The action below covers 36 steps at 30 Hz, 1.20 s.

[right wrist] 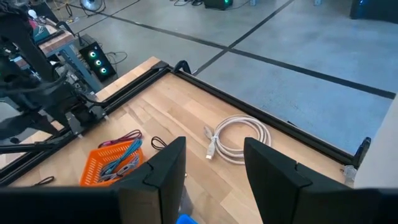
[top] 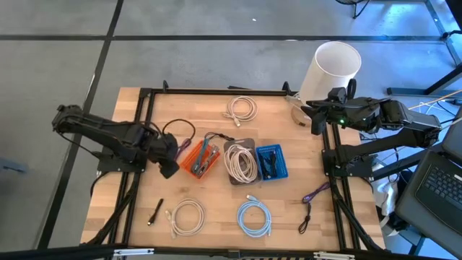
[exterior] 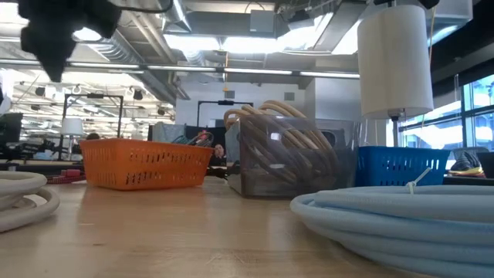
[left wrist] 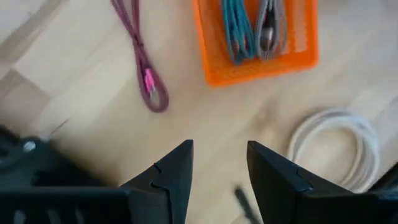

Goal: Pick & Place USB Port
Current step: Put the light brown HDMI cable into the black bin

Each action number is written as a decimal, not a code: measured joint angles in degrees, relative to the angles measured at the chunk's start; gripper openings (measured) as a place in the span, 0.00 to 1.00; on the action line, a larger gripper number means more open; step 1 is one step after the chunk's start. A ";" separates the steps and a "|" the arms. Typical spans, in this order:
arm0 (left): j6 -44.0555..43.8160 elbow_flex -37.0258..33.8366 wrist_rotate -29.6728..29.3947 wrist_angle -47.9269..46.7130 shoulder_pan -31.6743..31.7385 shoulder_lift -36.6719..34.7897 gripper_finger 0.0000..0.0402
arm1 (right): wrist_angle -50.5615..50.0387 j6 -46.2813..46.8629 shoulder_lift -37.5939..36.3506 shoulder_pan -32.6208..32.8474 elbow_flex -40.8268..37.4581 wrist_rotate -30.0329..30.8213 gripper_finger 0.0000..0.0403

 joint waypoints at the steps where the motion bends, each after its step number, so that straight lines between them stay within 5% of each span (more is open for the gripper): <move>1: 0.88 -0.04 0.12 0.45 -0.95 0.00 0.36 | 0.00 0.00 0.02 0.00 0.00 0.00 0.41; 8: 16.02 -0.04 0.17 10.97 -9.71 4.51 0.36 | -0.02 -0.02 0.02 0.00 0.00 0.00 0.41; 16: 22.36 -0.05 2.36 23.22 -15.16 18.05 0.36 | -0.04 -1.31 0.02 0.00 0.00 0.20 0.41; 22: 21.91 -0.04 5.03 34.55 -17.75 26.90 0.36 | -0.04 -1.31 0.02 0.00 0.00 0.17 0.41; 28: 20.28 -0.06 3.99 35.38 -20.06 33.25 0.36 | -0.07 -1.51 0.02 0.00 0.00 -0.02 0.41; 36: 20.35 0.32 -3.41 35.56 -22.40 38.75 0.36 | -0.07 -1.68 0.02 0.00 0.00 -0.02 0.41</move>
